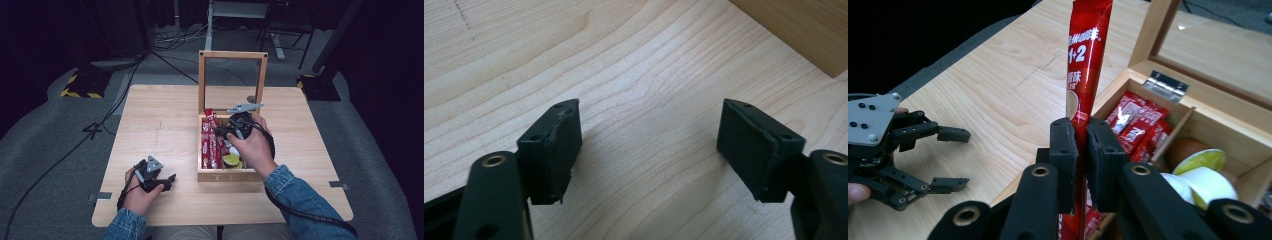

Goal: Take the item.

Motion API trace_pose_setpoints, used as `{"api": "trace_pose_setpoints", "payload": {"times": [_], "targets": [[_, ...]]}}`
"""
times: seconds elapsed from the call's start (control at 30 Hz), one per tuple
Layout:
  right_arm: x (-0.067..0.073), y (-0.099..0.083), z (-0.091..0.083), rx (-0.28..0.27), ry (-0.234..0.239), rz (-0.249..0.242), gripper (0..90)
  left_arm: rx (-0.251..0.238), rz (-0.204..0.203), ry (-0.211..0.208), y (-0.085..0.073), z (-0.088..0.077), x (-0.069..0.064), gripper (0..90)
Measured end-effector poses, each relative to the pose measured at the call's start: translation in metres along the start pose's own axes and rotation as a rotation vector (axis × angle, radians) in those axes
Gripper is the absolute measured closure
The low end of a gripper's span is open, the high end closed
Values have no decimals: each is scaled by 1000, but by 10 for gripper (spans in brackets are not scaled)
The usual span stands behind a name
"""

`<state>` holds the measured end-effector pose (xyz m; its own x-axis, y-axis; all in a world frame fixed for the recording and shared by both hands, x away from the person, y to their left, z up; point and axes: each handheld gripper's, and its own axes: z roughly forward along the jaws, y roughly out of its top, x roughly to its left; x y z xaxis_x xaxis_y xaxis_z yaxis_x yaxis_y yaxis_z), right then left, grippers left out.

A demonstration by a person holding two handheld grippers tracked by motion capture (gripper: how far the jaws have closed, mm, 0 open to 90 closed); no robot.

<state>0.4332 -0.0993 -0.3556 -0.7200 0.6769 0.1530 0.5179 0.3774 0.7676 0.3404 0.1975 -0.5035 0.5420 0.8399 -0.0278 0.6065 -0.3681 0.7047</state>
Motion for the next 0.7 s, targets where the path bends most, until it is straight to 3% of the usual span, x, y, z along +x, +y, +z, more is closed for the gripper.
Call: {"api": "trace_pose_setpoints", "payload": {"times": [0.53,0.7], "targets": [[-36,-7,-51,-53,-67,13,831,18,5,1,-1,-1,2,168],[-56,-13,-75,-82,-105,30,830,18,6,0,-1,-1,2,167]]}}
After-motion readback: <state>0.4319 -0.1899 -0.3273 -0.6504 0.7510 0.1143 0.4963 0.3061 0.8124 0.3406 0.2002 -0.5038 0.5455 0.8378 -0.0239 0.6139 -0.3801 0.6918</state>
